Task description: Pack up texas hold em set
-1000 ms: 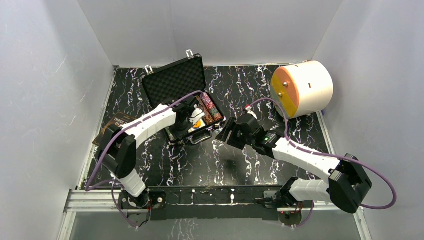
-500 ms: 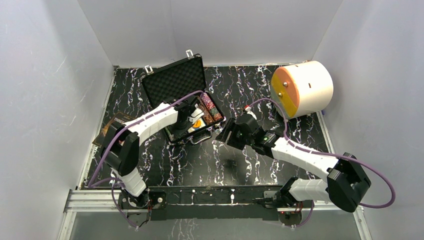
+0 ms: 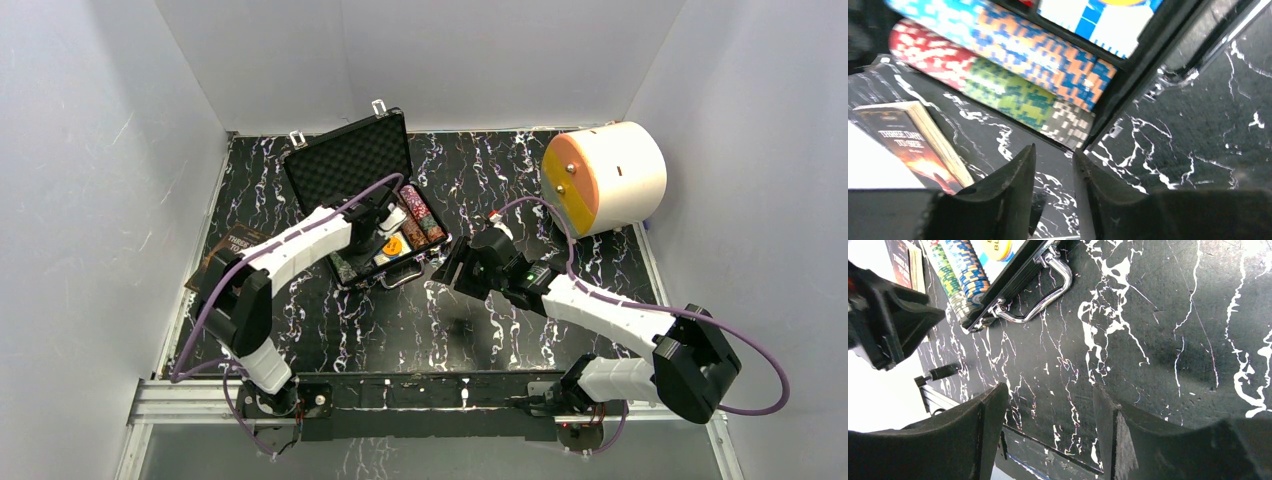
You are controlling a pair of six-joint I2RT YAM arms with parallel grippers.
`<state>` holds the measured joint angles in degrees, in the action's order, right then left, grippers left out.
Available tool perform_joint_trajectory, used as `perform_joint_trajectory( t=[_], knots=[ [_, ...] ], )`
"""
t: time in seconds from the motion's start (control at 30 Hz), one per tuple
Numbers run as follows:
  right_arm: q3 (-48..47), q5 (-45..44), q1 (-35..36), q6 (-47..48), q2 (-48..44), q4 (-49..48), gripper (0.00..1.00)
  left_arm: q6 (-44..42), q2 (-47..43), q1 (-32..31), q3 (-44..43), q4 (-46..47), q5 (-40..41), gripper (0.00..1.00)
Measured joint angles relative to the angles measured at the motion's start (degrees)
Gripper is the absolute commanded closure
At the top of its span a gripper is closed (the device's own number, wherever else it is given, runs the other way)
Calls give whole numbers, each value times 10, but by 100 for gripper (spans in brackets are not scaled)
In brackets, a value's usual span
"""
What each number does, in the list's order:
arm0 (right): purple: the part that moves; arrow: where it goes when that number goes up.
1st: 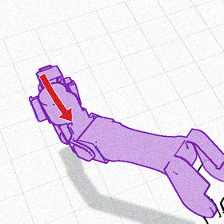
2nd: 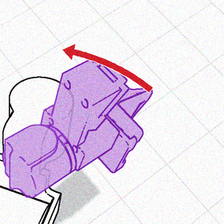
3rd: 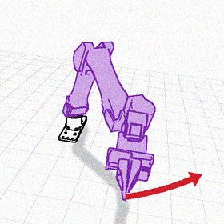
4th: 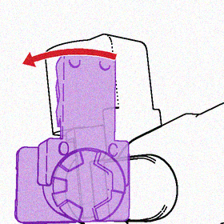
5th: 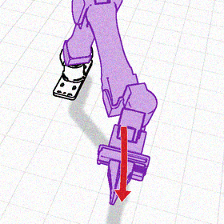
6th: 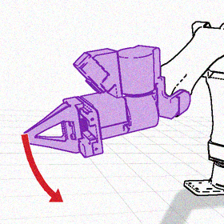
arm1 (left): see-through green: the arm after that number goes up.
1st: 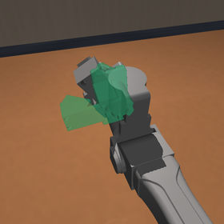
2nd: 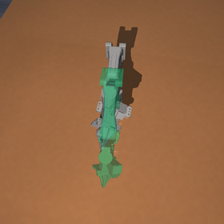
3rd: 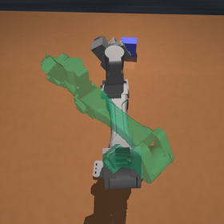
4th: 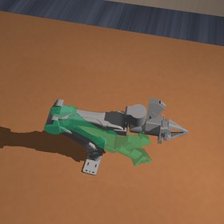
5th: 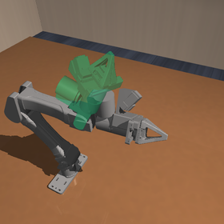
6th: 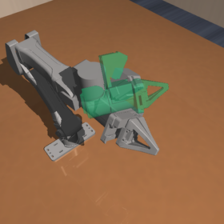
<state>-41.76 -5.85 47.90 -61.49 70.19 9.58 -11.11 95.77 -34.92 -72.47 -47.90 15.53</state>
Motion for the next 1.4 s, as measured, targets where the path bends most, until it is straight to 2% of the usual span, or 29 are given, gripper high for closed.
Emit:
perform_joint_trajectory(
  t=[0.07,0.2,0.27,0.4,0.57,0.67,0.8,1.03,1.3,1.4],
  knots=[
    [0,0,0,0,0,1,30,9,-16,0,0,21,23,37],
    [0,-6,0,1,-1,7,30,27,-84,3,1,91,74,15],
    [0,-12,0,3,-3,10,29,30,-136,5,2,133,83,9],
    [0,-28,-1,14,-19,10,28,23,-232,11,0,213,89,3],
    [0,-46,-4,38,-42,11,27,1,-232,48,-64,278,68,3],
    [0,-53,-7,52,-54,13,27,-9,-177,89,-137,295,28,3],
    [0,-58,-7,61,-67,23,20,-15,-100,128,-212,304,-21,4],
    [2,-33,-7,84,-71,24,19,14,28,187,-311,287,-119,4],
    [2,-2,-7,94,-70,24,20,21,127,210,-393,240,-169,4],
    [2,3,-7,93,-70,23,20,21,144,210,-399,226,-177,10]
  ],
)
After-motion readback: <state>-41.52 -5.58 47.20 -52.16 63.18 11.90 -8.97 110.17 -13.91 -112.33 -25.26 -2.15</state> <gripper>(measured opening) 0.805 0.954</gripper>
